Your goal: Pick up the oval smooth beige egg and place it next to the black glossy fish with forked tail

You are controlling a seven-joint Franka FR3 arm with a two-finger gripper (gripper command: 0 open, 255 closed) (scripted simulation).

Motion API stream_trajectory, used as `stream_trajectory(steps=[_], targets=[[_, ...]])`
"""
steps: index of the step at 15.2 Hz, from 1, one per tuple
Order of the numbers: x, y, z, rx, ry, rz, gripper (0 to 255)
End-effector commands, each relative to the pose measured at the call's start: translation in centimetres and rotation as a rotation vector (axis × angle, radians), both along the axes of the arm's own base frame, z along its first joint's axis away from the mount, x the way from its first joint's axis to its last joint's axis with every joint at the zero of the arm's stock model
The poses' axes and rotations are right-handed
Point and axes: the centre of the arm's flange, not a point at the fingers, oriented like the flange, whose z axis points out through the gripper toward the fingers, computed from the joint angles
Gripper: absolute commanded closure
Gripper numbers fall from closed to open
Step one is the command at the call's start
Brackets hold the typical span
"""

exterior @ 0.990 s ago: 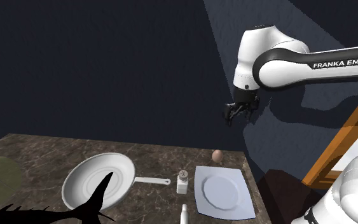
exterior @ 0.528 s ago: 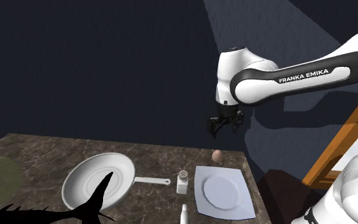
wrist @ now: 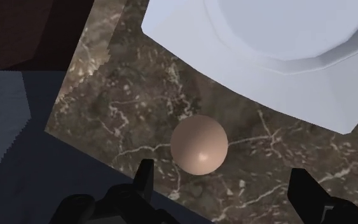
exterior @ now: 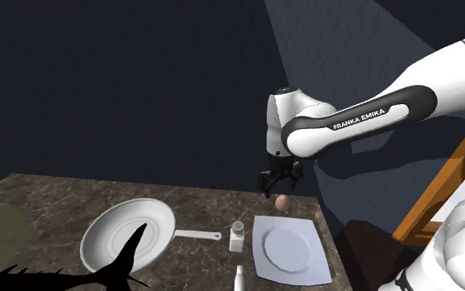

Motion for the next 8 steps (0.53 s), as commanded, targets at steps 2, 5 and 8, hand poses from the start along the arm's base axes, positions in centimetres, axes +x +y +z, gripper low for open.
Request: stream_trajectory(steps=[2, 5, 8], targets=[[-0.48, -1.27, -5.04, 0.003, 0.073, 0.022, 0], [-0.48, -1.27, -5.04, 0.003, 0.073, 0.022, 0], [-0.48, -1.27, -5.04, 0.003, 0.073, 0.022, 0]])
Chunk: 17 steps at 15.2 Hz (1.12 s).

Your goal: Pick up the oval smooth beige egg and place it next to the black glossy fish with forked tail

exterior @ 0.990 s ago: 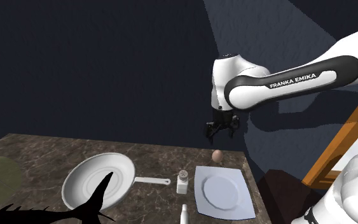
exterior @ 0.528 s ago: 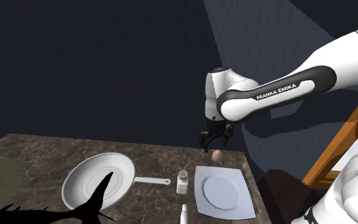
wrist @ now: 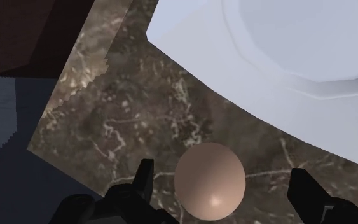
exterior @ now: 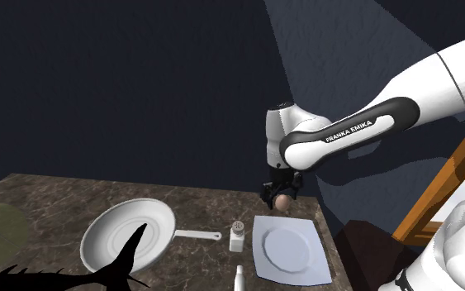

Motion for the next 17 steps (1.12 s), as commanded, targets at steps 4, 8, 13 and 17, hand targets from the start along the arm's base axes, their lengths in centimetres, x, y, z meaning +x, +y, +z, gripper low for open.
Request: stream_trajectory(steps=[4, 8, 13, 17], targets=[[-0.2, -0.6, -0.9, -0.001, 0.018, -0.016, 255], [-0.3, -0.6, -0.7, -0.001, 0.018, -0.016, 255], [0.1, -0.7, -0.4, -0.001, 0.018, -0.016, 255], [0.1, -0.7, 1.7, -0.001, 0.018, -0.016, 255]])
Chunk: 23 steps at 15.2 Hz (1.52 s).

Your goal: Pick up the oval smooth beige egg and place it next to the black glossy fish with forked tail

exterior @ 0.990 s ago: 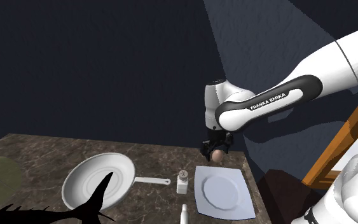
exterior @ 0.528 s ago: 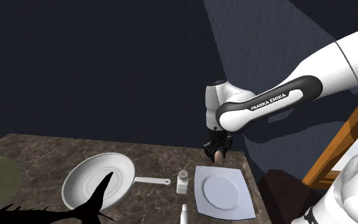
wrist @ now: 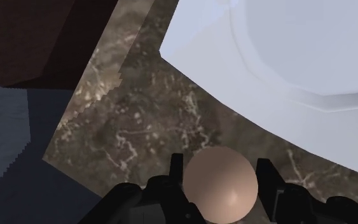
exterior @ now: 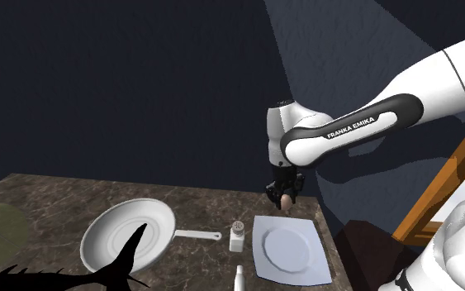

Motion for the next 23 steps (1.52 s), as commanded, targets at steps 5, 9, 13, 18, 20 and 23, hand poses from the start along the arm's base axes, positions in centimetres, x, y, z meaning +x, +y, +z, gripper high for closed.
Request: stream_trajectory(steps=[5, 9, 13, 18, 20, 23], targets=[[0.5, -0.3, 3.7, 0.003, -0.019, -0.009, 255], [0.5, -0.3, 5.9, 0.003, -0.019, -0.009, 255], [0.5, -0.3, 8.0, 0.003, -0.019, -0.009, 255], [0.5, -0.3, 10.6, 0.003, -0.019, -0.009, 255], [0.5, -0.3, 11.7, 0.003, -0.019, -0.009, 255], [0.5, -0.3, 13.2, 0.003, -0.019, -0.009, 255]])
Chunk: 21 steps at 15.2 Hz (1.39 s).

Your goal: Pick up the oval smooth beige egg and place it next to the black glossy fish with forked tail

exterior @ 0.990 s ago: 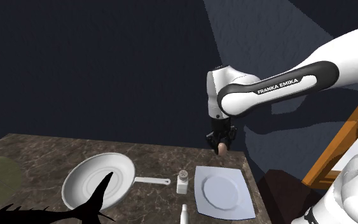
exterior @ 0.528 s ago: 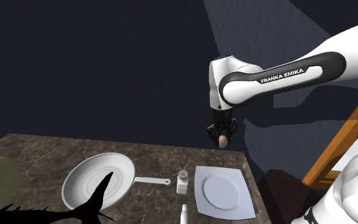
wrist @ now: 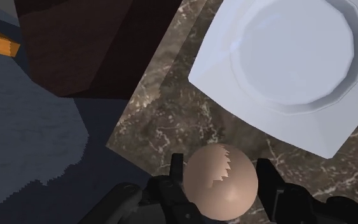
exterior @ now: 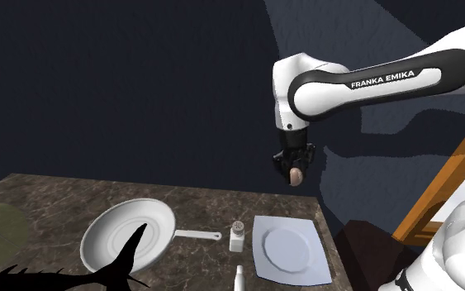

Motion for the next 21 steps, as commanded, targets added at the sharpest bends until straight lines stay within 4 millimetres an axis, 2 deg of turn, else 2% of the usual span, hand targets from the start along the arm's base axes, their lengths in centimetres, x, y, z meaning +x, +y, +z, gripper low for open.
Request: stream_trajectory(steps=[1, 14, 21], targets=[[0.7, -0.2, 2.0, 0.010, -0.055, -0.010, 255], [0.7, -0.2, 8.8, 0.010, -0.055, -0.010, 255], [0.2, 9.0, 8.8, 0.010, -0.055, -0.010, 255]])
